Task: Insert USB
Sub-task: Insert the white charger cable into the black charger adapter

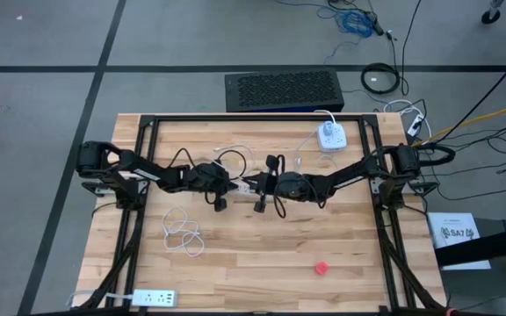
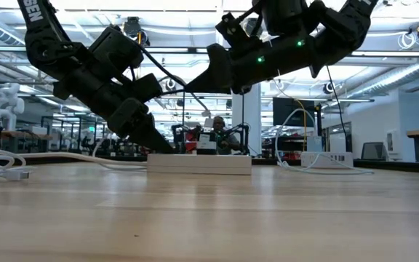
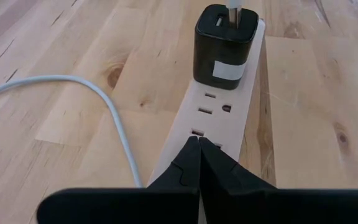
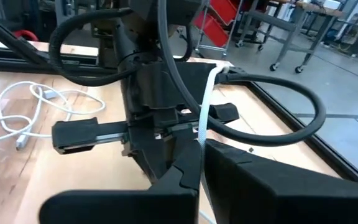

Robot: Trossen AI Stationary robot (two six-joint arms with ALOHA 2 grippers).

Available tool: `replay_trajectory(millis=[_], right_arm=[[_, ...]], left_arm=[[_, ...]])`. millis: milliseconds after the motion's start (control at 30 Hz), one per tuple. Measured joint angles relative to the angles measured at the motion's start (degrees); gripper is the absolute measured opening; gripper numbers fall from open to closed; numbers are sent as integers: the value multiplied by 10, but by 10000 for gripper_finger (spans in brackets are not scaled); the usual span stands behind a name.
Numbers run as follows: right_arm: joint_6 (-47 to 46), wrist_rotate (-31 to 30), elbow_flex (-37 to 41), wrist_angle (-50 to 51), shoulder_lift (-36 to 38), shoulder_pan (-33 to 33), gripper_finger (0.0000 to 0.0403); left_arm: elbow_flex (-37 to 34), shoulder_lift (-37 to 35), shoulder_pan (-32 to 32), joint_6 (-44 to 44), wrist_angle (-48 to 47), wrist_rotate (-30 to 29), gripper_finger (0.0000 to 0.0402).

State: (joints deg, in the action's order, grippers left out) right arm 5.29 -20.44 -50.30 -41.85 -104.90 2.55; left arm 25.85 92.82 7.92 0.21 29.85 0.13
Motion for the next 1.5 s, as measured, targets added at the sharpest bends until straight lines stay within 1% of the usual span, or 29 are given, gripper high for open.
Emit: replay_trajectory(millis=[67, 200, 300, 400, 700, 800, 933, 1033, 1133, 1300, 1400, 1500], right_arm=[[-1, 1, 0, 1, 0, -3, 0], [-15, 29, 0, 5, 0, -12, 0], [-17, 33, 0, 5, 0, -15, 0], [-19, 56, 0, 5, 0, -18, 0], [-38, 63, 0, 5, 0, -19, 0], [-50, 73, -7, 4, -16, -22, 0], [-48, 74, -59, 60, -67, -25, 0], [-33, 72, -100, 105, -89, -22, 2], [-27, 72, -126, 146, -88, -21, 7], [-51, 71, -134, 182, -68, -21, 20], [-59, 71, -134, 197, -57, -21, 38], [-62, 71, -134, 210, -43, -21, 65]], left_arm=[[0, 0, 0, 0, 0, 0, 1], [0, 0, 0, 0, 0, 0, 1], [0, 0, 0, 0, 1, 0, 1], [0, 0, 0, 0, 1, -1, 1], [0, 0, 0, 0, 1, -2, 1], [0, 0, 0, 0, 1, -2, 1], [0, 0, 0, 0, 1, -2, 1], [0, 0, 0, -4, -1, -2, 1], [0, 0, 0, -4, -2, -3, 1], [0, 0, 0, 1, -2, -4, 1], [0, 0, 0, 1, -2, -4, 1], [0, 0, 0, 1, -2, -4, 1]])
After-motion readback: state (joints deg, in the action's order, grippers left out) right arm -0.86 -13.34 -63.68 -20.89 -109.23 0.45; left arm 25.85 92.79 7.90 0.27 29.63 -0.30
